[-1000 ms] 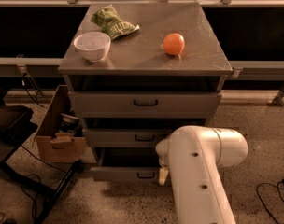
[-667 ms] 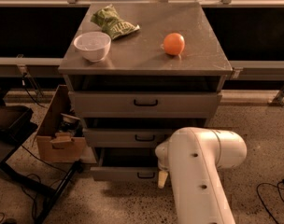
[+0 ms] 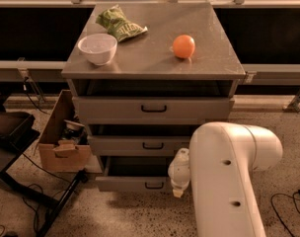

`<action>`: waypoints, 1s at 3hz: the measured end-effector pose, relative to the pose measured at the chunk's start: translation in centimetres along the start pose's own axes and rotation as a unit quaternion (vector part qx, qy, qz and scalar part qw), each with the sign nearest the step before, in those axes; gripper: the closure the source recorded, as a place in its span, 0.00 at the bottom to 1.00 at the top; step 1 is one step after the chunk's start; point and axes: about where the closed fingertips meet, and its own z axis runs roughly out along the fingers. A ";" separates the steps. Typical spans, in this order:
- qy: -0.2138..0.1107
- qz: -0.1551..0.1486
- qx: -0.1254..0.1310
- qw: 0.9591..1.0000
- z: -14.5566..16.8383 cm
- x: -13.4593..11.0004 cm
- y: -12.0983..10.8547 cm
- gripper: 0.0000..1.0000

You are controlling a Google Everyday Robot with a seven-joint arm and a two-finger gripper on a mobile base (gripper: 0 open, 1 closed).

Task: Open bottom drawer

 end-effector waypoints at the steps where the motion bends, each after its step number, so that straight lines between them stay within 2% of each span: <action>1: 0.039 0.039 -0.053 0.997 -1.0 2.6 7.7 0.72; 2: 0.050 0.043 -0.067 0.996 -0.7 3.6 9.7 0.69; 3: 0.029 0.028 -0.049 0.998 -0.1 2.7 7.8 0.46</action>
Offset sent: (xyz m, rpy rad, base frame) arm -0.0676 -0.0036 -0.0001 -0.0317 0.0978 -0.0716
